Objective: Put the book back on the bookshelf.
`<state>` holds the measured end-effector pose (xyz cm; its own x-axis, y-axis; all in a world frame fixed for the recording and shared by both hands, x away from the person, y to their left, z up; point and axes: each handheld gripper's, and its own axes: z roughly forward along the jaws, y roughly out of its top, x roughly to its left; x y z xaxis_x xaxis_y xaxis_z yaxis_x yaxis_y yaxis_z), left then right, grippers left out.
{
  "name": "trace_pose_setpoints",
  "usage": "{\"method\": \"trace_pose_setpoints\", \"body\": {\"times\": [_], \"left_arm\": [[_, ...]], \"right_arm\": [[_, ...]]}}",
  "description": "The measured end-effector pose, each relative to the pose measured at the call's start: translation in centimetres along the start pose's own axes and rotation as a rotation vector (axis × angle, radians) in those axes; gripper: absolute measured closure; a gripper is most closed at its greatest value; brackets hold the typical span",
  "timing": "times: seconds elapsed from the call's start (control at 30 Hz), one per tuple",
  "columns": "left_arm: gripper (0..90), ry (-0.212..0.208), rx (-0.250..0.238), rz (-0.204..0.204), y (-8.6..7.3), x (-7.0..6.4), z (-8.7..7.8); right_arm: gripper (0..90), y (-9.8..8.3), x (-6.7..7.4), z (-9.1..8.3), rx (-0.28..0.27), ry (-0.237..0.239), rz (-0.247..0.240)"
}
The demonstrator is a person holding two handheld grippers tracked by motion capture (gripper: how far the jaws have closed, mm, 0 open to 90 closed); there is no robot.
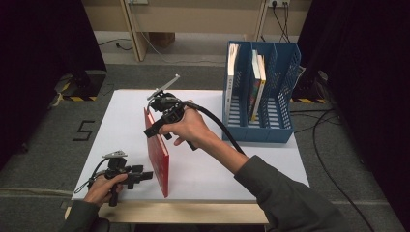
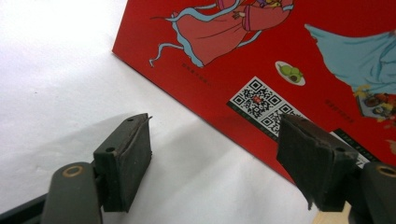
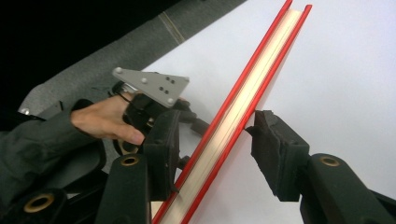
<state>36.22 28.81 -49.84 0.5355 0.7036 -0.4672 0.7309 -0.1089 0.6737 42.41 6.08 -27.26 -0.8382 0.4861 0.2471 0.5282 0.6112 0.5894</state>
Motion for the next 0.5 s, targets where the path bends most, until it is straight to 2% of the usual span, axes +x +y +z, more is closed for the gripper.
{"method": "trace_pose_setpoints", "body": {"times": [0.4, 0.5], "left_arm": [[25.6, 0.000, 0.001, 0.005, 0.0, 0.0, 0.0], [25.6, 0.000, -0.001, 0.003, 0.0, 0.0, 0.0]], "right_arm": [[58.3, -0.1, -1.3, 1.1, 0.078, -0.051, -0.016], [60.4, -0.1, -1.4, 0.9, 0.093, -0.070, -0.043]]}}
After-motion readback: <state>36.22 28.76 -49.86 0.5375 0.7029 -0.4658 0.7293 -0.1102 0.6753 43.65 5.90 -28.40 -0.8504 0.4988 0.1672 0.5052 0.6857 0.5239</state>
